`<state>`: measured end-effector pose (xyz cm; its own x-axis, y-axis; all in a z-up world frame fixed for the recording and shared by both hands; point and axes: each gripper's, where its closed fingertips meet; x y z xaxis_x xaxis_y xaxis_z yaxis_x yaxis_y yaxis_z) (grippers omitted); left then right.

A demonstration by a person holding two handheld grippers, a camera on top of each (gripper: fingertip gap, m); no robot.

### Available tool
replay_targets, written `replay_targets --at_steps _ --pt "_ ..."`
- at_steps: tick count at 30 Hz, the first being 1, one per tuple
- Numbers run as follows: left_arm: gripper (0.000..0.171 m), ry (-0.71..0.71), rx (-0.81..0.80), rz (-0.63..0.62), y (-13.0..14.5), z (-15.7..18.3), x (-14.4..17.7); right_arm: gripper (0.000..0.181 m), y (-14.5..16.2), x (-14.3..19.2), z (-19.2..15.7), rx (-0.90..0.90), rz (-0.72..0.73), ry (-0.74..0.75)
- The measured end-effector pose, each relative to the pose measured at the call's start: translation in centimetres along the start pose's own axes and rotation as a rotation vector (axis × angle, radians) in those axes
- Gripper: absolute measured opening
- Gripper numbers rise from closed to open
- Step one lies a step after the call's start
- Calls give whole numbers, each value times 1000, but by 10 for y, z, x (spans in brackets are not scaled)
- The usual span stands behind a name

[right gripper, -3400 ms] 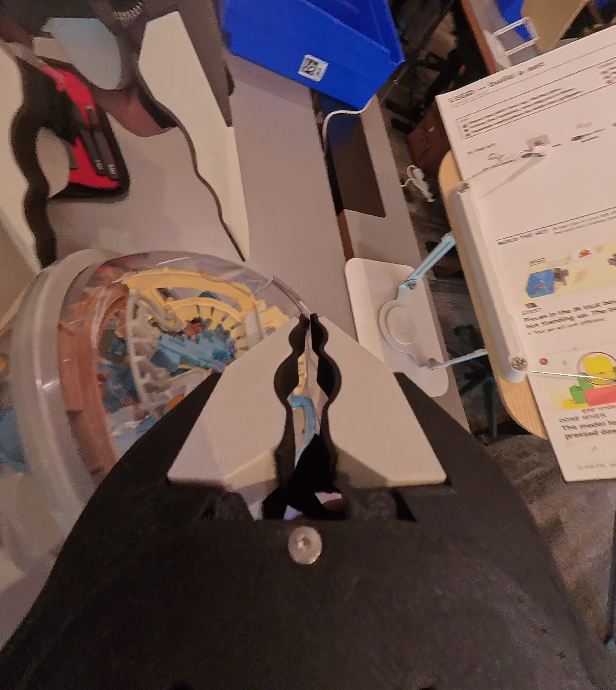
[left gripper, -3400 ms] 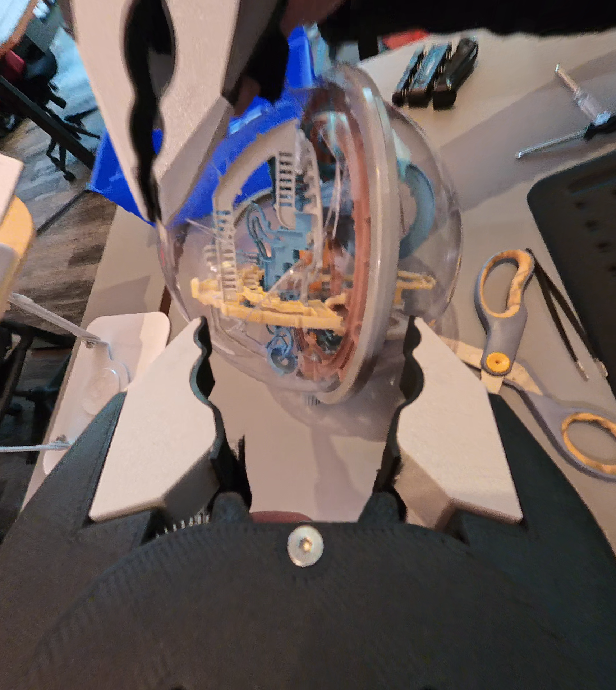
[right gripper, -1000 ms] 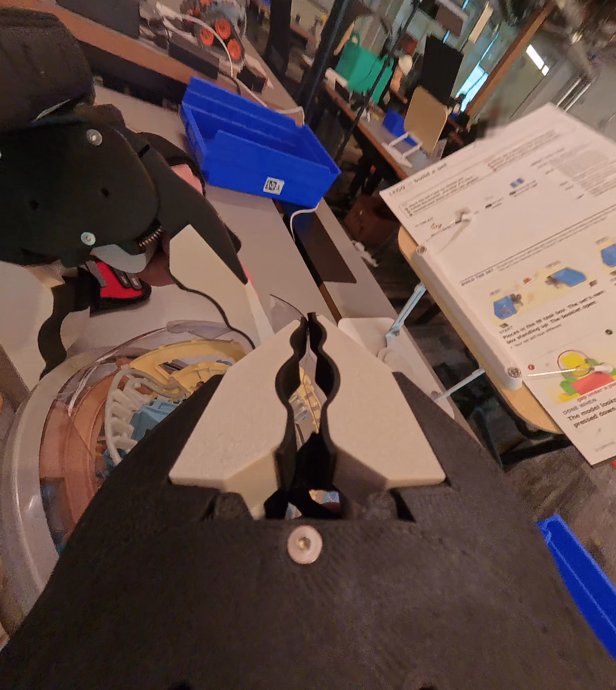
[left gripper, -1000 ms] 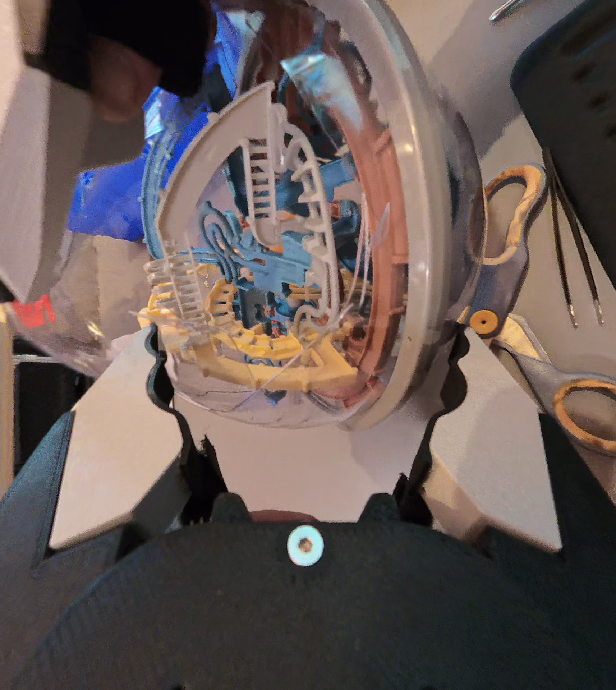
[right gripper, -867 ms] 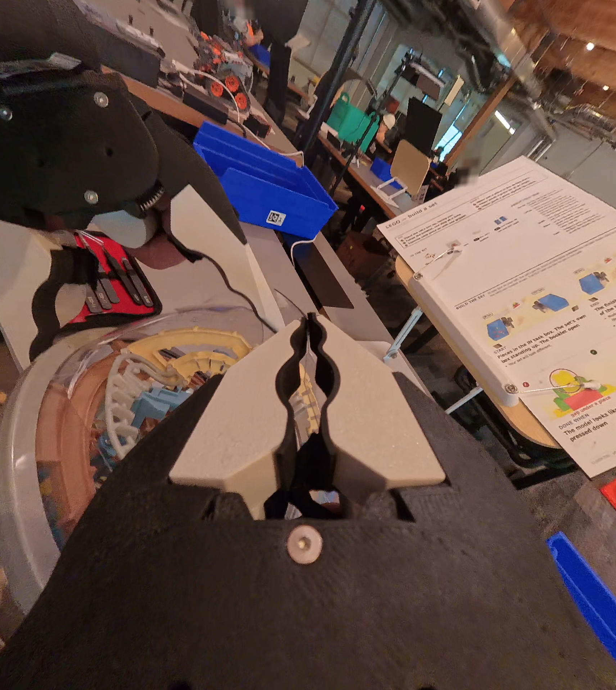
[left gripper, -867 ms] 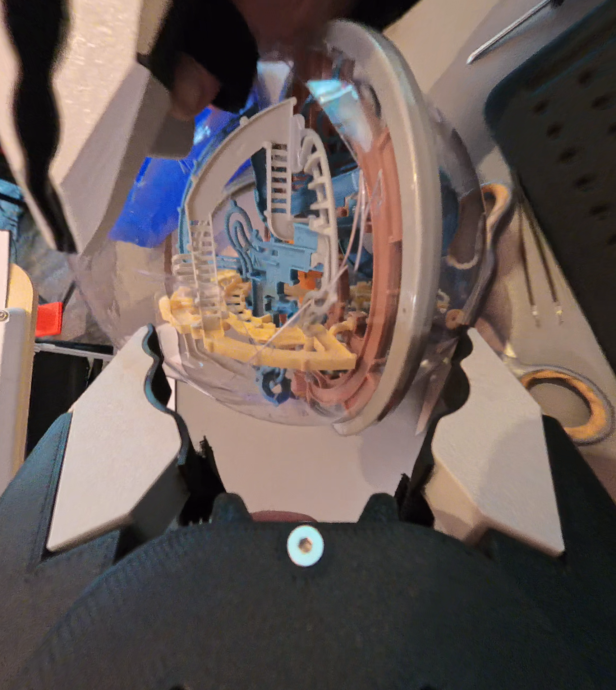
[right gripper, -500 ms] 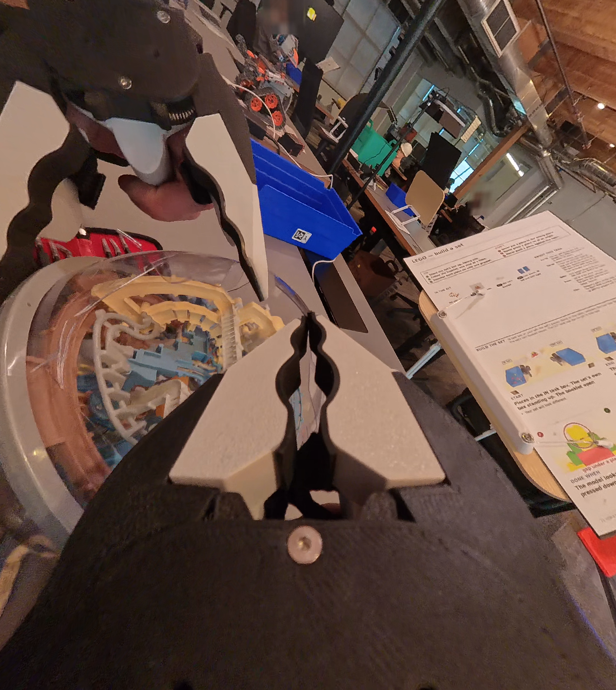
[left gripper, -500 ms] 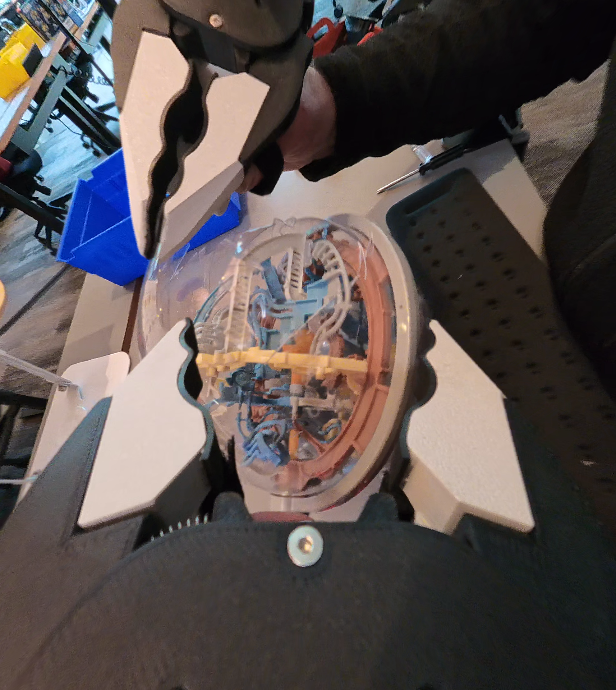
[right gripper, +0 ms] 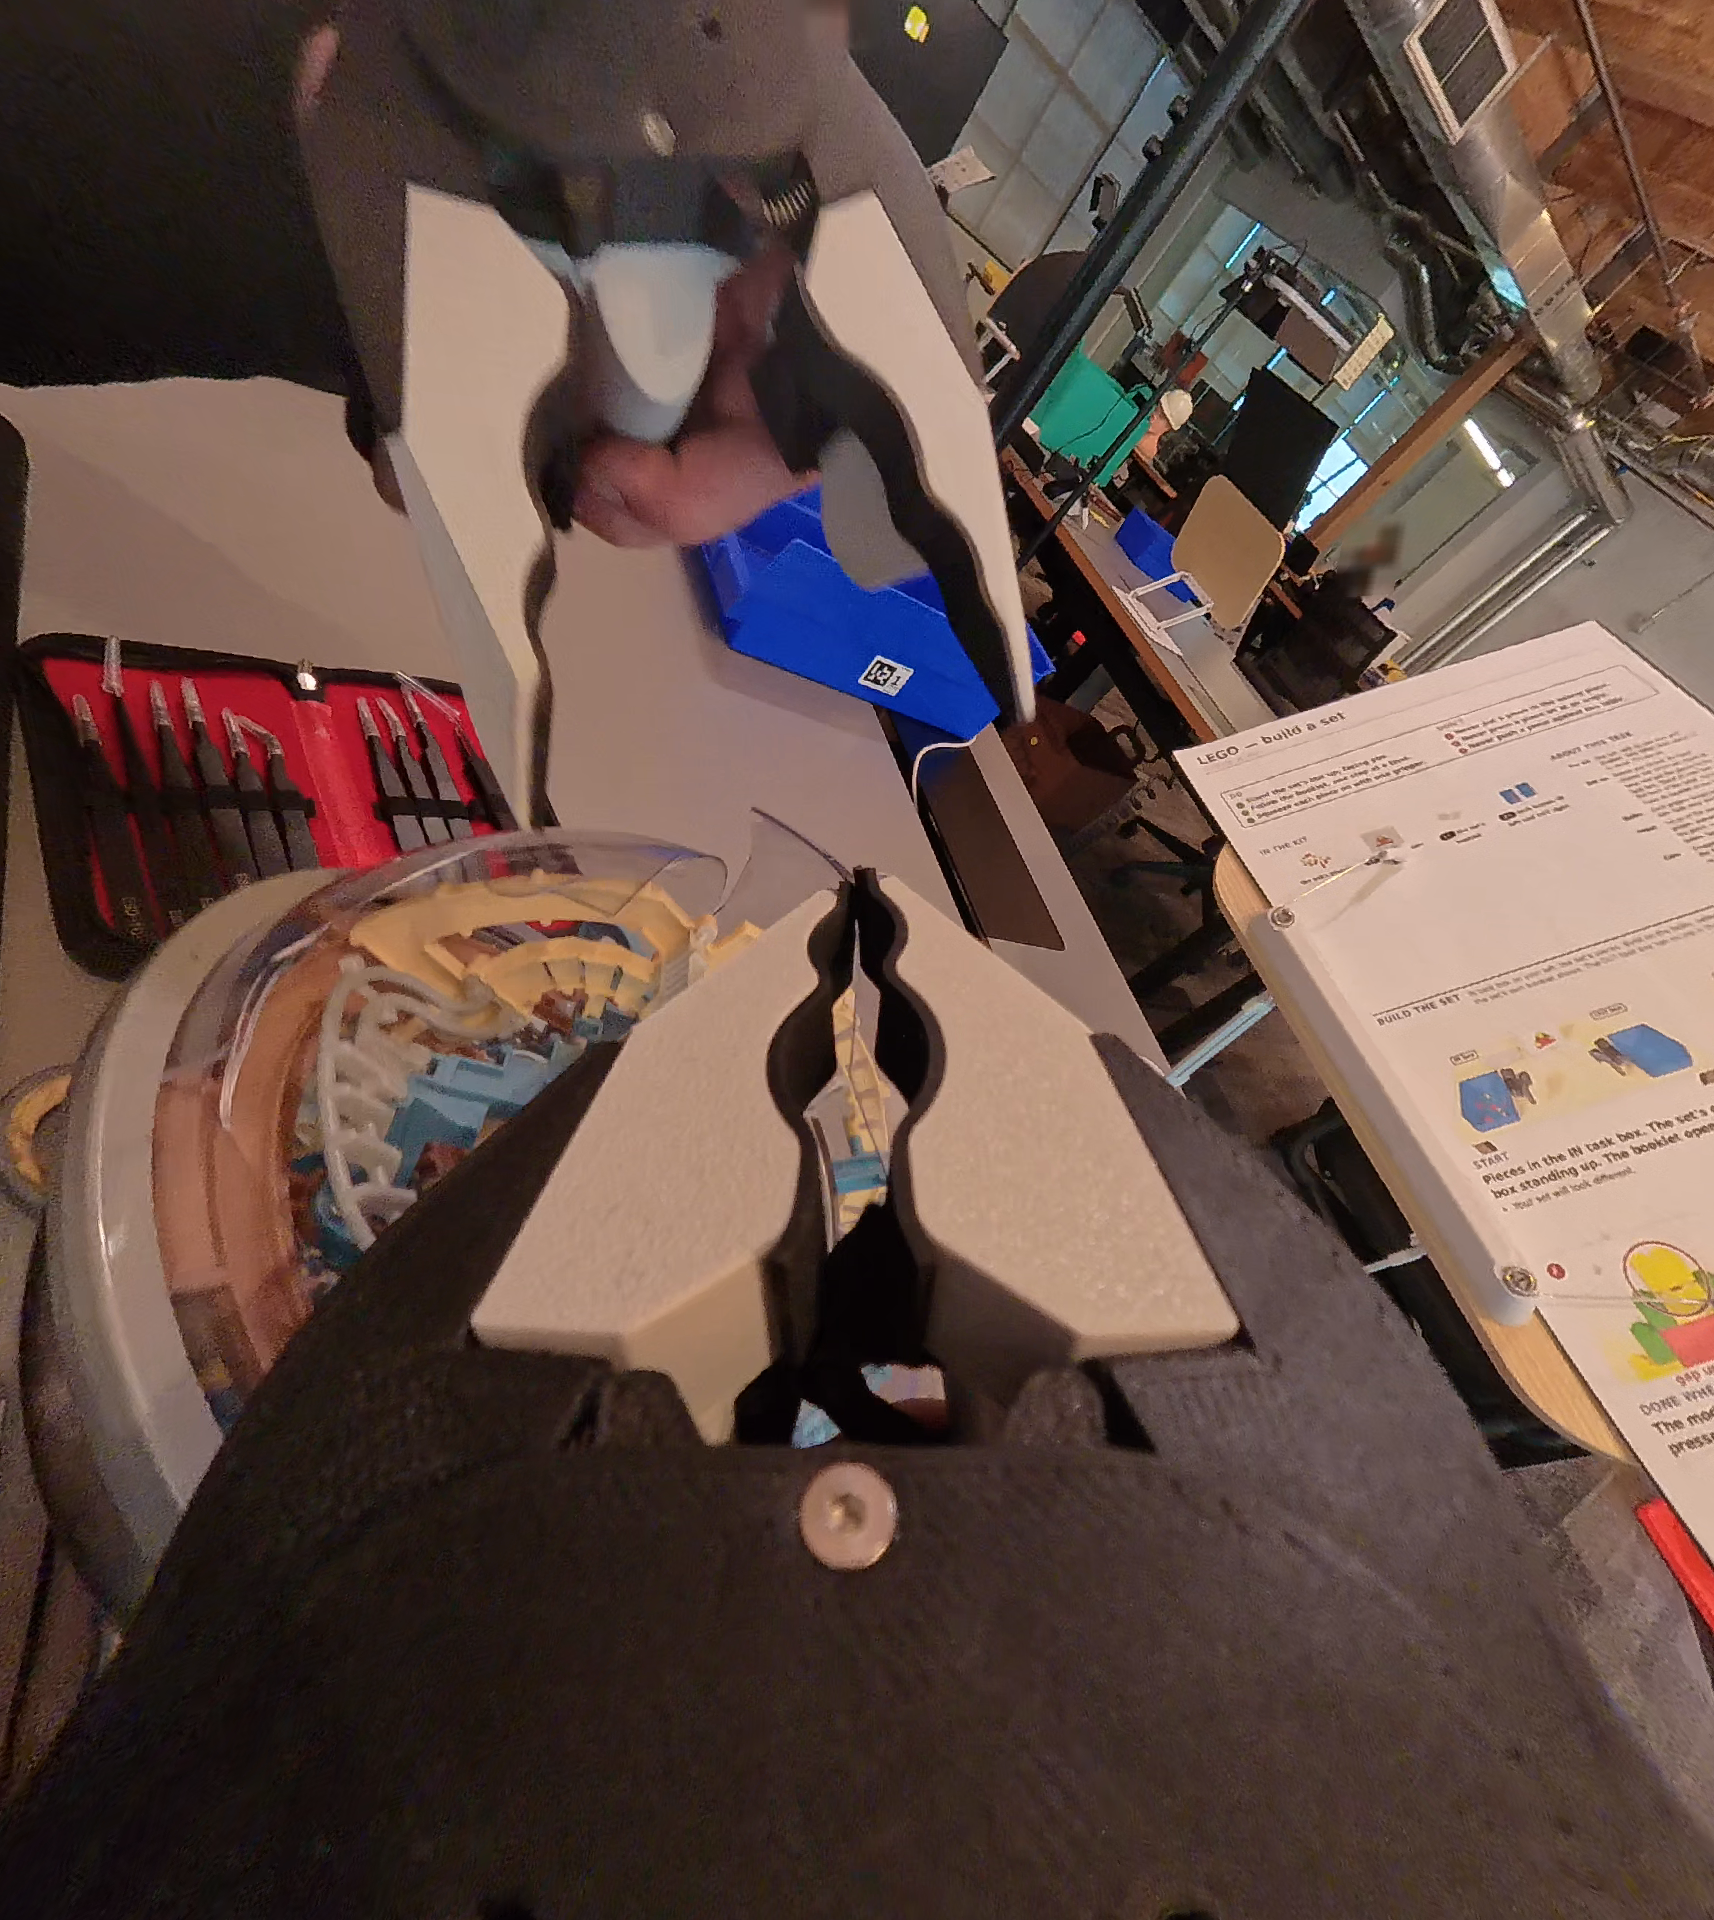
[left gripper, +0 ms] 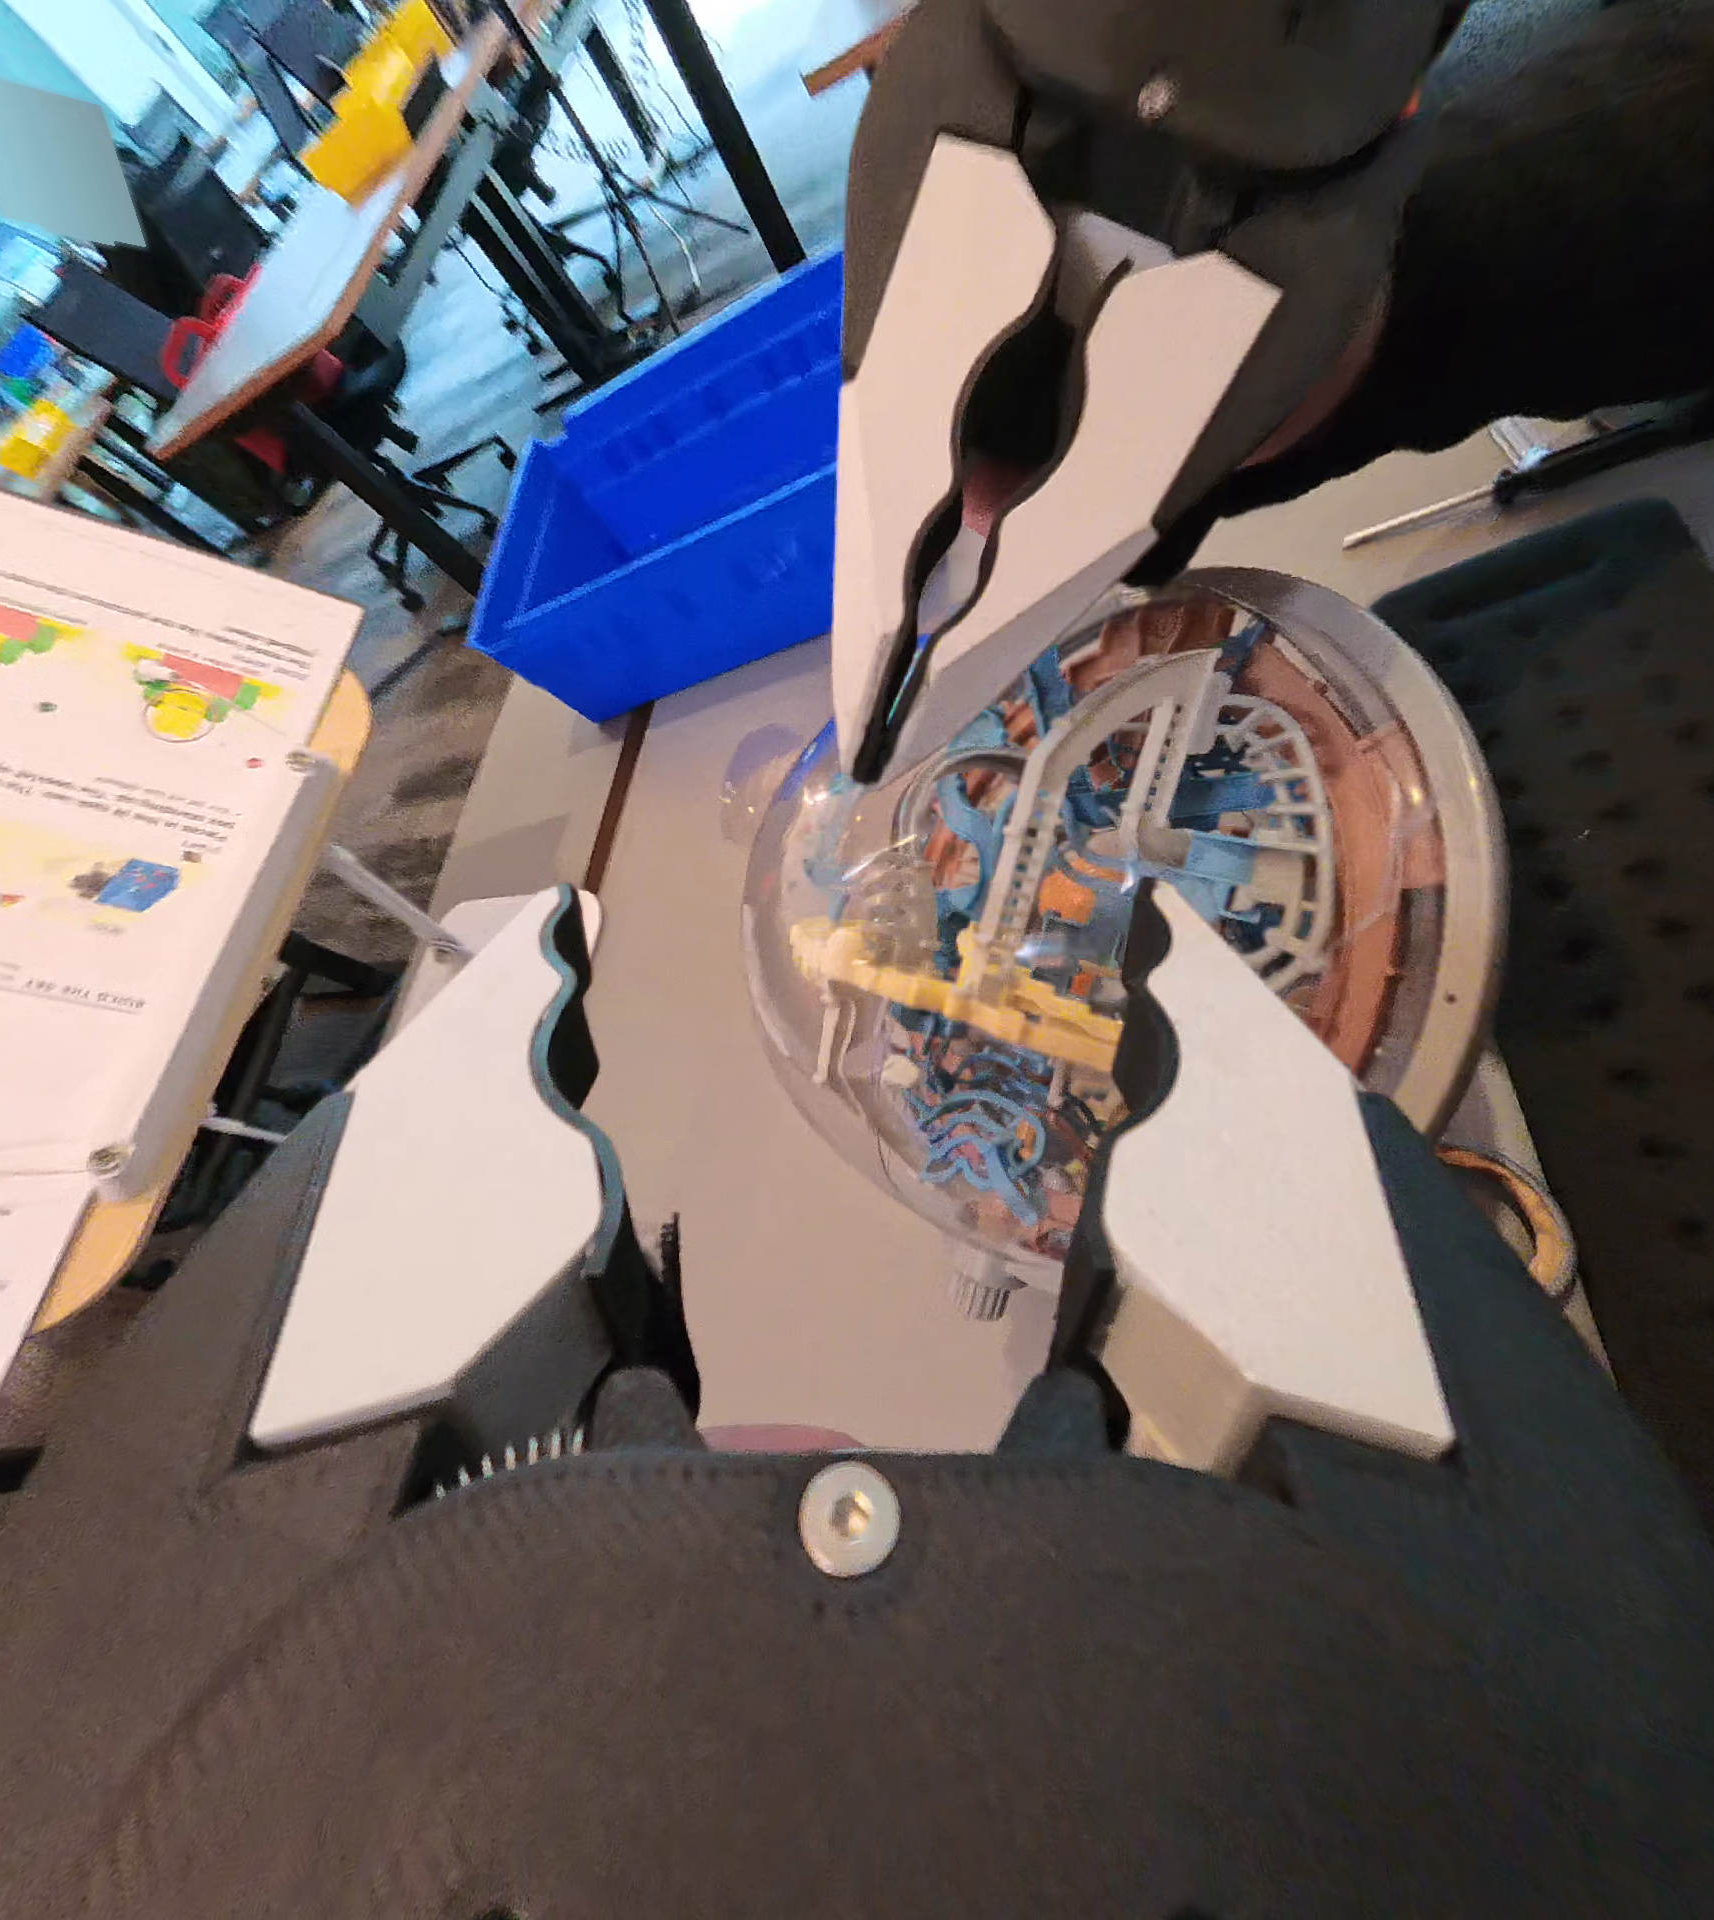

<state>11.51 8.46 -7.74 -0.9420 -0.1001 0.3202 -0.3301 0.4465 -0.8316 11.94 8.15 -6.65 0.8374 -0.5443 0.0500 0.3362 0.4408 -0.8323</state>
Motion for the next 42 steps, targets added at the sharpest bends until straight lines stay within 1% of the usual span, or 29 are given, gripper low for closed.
replay_targets --at_steps 1,3,4,5,6,7,8,9,10,13,15,16,17,19,20,23,26,28,29,31,32,34,35,36,39,40,42 --pt "99 28 13 -17 3 2 -7 0 -2 -1 -1 9 -5 -1" --pt "73 29 42 5 2 -4 -16 0 -5 -3 -4 24 -8 -6" --pt "65 36 59 5 4 -4 -20 0 -6 -4 -6 26 -8 -9" --pt "65 38 54 -4 8 -4 -24 0 -7 -5 -6 27 -9 -8" --pt "60 43 49 -7 10 -1 -28 0 -7 -5 -6 32 -16 -3" --pt "47 64 49 -6 11 4 -30 0 -6 -5 -4 39 -24 2" --pt "44 42 32 -3 10 1 -29 0 -6 -5 -3 37 -25 6" --pt "33 11 10 10 8 -4 -27 0 -5 -5 -1 26 -29 16" --pt "27 -8 -3 18 7 -7 -25 0 -4 -5 1 14 -32 25" --pt "22 -43 -74 2 13 -12 -28 0 -2 -6 5 -36 -33 47" --pt "26 -112 -102 -25 24 -24 -31 0 -6 -5 7 -111 -5 52" --pt "30 -137 -109 -5 25 -29 -32 0 -7 -5 9 -135 -7 53" --pt "30 -127 -102 20 22 -28 -33 0 -6 -5 9 -132 -24 51" --pt "21 -125 -133 43 15 -27 -35 0 -4 -8 9 -151 -18 38" --pt "10 -133 -152 50 13 -27 -38 0 -6 -9 9 -168 0 32" --pt "0 -170 -173 64 9 -36 -40 0 -11 -9 13 -180 26 36" --pt "0 -181 -162 43 12 -41 -42 0 -9 -9 17 -199 14 38" --pt "0 -229 -174 8 16 -47 -44 0 -4 -7 20 -191 -17 52" --pt "0 -262 -181 -9 19 -52 -44 5 -5 -3 24 -191 -16 74" --pt "0 -322 -202 -41 22 -62 -42 45 -11 8 28 -220 -20 94" --pt "0 -343 -202 -50 21 -66 -41 49 -13 13 25 -233 -37 78" --pt "0 -381 -234 -89 20 -72 -40 38 -9 19 7 -262 -103 -7" --pt "0 -393 -250 -101 19 -74 -41 38 -5 20 -3 -307 -138 -56" --pt "0 -401 -252 -99 17 -75 -43 39 0 20 -8 -345 -157 -73" --pt "0 -430 -310 -130 14 -76 -47 29 27 17 -4 -425 -250 -9" --pt "0 -443 -320 -133 12 -76 -48 22 28 17 1 -448 -222 25" --pt "0 -472 -354 -154 11 -76 -50 16 29 19 9 -433 -202 83"
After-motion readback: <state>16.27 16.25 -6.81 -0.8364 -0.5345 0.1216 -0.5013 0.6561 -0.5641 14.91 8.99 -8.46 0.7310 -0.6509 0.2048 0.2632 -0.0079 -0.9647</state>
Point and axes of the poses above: each gripper's, where its closed fingertips meet, x back along the fingers, y out of its underside, z = x × y across the jaws, and after that the axes turned 11 degrees about z, right-handed
